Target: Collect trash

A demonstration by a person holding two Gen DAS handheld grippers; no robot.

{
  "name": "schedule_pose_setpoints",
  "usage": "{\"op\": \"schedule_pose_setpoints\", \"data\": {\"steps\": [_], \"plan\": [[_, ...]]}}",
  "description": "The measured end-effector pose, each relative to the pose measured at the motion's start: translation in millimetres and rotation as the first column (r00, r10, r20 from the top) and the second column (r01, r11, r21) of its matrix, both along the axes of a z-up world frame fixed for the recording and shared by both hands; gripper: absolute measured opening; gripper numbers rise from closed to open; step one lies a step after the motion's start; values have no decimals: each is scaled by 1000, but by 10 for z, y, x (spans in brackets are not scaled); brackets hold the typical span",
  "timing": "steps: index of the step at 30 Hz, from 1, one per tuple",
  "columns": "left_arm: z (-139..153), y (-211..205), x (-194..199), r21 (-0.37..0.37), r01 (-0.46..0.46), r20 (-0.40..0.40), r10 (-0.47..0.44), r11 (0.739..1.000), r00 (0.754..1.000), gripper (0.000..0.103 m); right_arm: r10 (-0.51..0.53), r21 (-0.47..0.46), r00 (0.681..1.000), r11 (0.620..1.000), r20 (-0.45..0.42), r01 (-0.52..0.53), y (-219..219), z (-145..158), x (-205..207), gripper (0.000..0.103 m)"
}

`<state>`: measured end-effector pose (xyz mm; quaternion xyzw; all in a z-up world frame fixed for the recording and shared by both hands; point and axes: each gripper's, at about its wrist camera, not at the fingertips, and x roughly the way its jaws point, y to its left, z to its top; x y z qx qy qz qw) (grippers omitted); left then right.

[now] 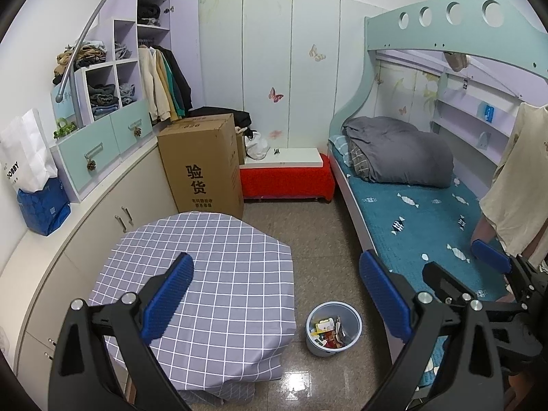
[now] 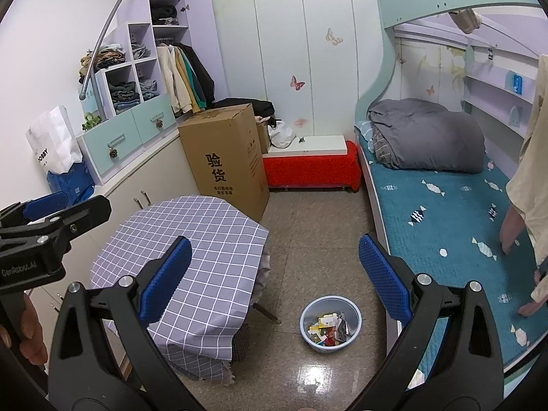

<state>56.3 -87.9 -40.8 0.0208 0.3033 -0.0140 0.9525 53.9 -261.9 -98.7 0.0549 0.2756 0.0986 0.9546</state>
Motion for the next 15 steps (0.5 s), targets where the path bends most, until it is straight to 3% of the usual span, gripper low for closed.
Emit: {"op": "schedule_pose_setpoints", "data": {"steps": [15], "plan": [[-50, -245, 331, 5, -35, -35, 35, 999, 999, 96, 31, 11, 999, 999, -30, -31, -238, -74, 332, 96]]}}
